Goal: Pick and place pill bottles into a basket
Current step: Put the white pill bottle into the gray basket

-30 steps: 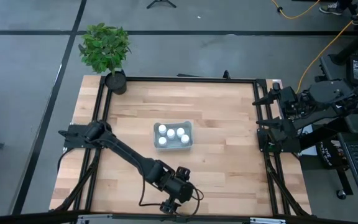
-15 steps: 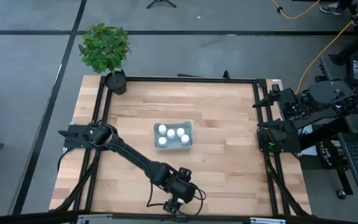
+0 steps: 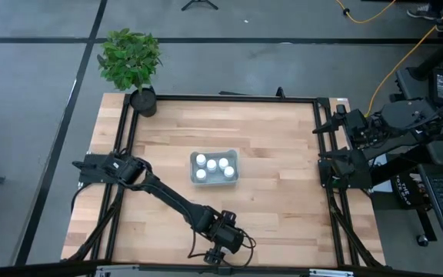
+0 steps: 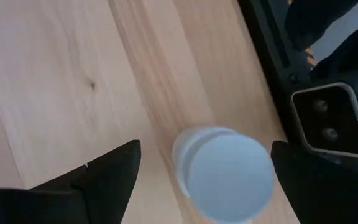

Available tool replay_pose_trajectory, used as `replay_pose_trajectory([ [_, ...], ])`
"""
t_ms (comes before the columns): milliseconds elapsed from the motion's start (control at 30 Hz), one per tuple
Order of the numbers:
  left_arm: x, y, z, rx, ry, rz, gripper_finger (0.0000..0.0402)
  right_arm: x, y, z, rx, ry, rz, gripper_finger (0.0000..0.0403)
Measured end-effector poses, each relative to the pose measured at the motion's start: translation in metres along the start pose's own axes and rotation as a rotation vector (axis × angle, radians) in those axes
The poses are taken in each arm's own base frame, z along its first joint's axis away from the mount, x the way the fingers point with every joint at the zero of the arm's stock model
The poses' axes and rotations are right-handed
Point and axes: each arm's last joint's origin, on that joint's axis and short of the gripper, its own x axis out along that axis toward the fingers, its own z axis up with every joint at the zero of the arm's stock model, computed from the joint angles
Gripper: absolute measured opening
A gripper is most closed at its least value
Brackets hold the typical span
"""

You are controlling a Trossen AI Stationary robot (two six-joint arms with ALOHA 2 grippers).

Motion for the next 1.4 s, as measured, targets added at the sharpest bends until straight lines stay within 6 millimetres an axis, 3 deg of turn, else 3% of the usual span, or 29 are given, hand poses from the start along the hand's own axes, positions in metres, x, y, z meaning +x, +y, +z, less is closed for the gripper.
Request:
replay_pose_trajectory([
  [267, 0.001, -0.001, 0.002, -0.047, -0.016, -0.027, 0.0297, 0.0, -0.001, -0.002, -0.007, 0.017, -0.006, 0.0359],
  [533, -0.001, -0.002, 0.004, -0.08, -0.023, -0.057, 0.0151, 0.0, -0.002, -0.005, -0.016, 0.049, -0.015, 0.0359],
  [767, -0.01, 0.006, 0.011, -0.091, -0.013, -0.018, 0.0149, 0.0, -0.002, -0.006, -0.027, 0.056, -0.017, 0.0359],
  [1033, -0.068, 0.053, 0.043, -0.049, -0.02, 0.179, 0.0149, 0.0, -0.002, -0.006, -0.048, 0.056, -0.017, 0.0359],
  [1233, -0.104, 0.086, 0.051, -0.057, 0.006, 0.269, 0.0149, 0.0, -0.002, -0.006, -0.07, 0.06, -0.017, 0.0359],
  [1400, -0.127, 0.099, 0.046, -0.078, 0.079, 0.338, 0.0149, -0.003, -0.004, -0.011, -0.082, 0.101, -0.028, 0.0359],
])
